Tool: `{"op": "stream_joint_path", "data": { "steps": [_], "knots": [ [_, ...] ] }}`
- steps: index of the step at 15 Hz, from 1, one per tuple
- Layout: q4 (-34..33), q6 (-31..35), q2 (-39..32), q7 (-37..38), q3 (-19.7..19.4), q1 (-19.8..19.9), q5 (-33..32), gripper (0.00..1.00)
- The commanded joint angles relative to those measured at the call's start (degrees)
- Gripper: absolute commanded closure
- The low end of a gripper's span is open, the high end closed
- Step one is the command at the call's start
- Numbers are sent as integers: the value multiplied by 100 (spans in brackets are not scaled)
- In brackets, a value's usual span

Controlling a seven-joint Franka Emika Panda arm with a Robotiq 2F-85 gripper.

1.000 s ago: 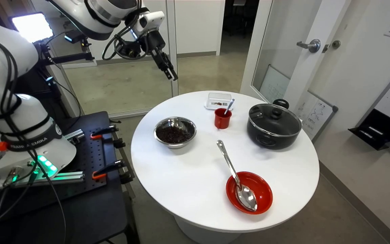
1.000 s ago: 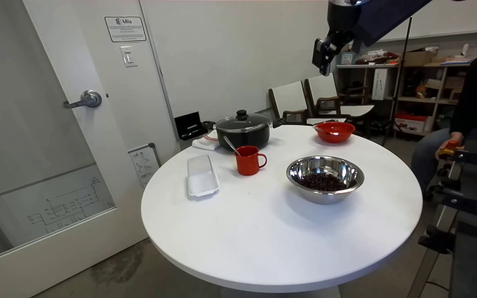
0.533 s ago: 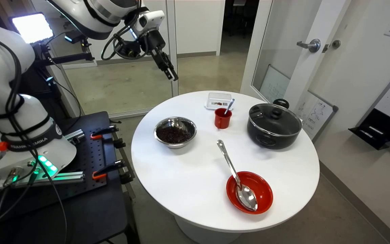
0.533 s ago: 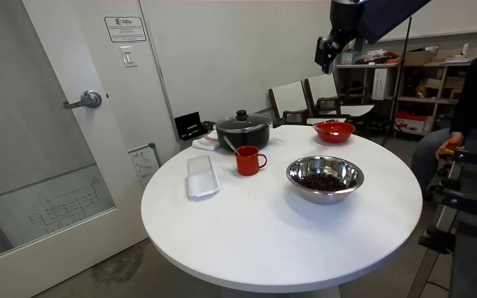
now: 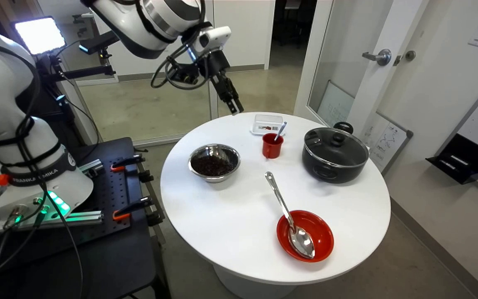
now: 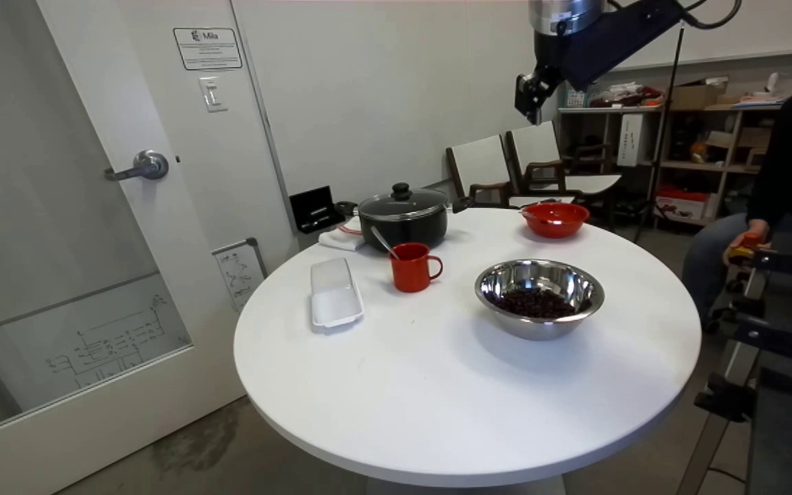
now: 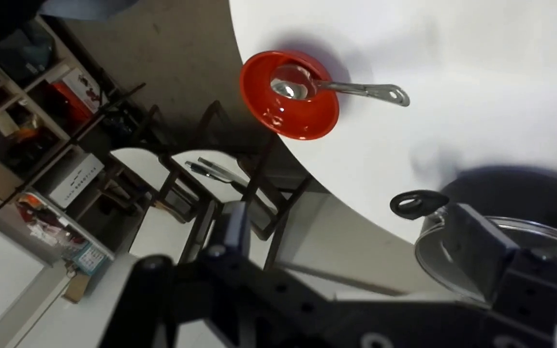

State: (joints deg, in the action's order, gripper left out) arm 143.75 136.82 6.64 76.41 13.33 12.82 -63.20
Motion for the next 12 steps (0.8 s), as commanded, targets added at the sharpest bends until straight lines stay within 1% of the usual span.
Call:
{"op": "stream_joint_path", "data": {
  "steps": [1, 2, 4, 5, 6, 8, 10, 12],
  "knots": [
    [-800, 359, -1035, -896, -773, -449, 725, 0],
    [-945, 441, -1212, -1171, -893, -512, 960, 0],
    [-1286, 341, -1556, -1366, -1060, -640, 1058, 0],
    [-1485, 200, -1734, -1123, -1158, -741, 622, 0],
    [-1636, 132, -1879, -1035, -1241, -831, 369, 0],
    [-1910, -29, -2189, -1076, -1345, -982, 247, 0],
    [-2207, -333, -2520, -957, -1435, -1151, 32, 0],
    [-2470, -601, -2836, -873, -1492, -1273, -18, 0]
  ]
}}
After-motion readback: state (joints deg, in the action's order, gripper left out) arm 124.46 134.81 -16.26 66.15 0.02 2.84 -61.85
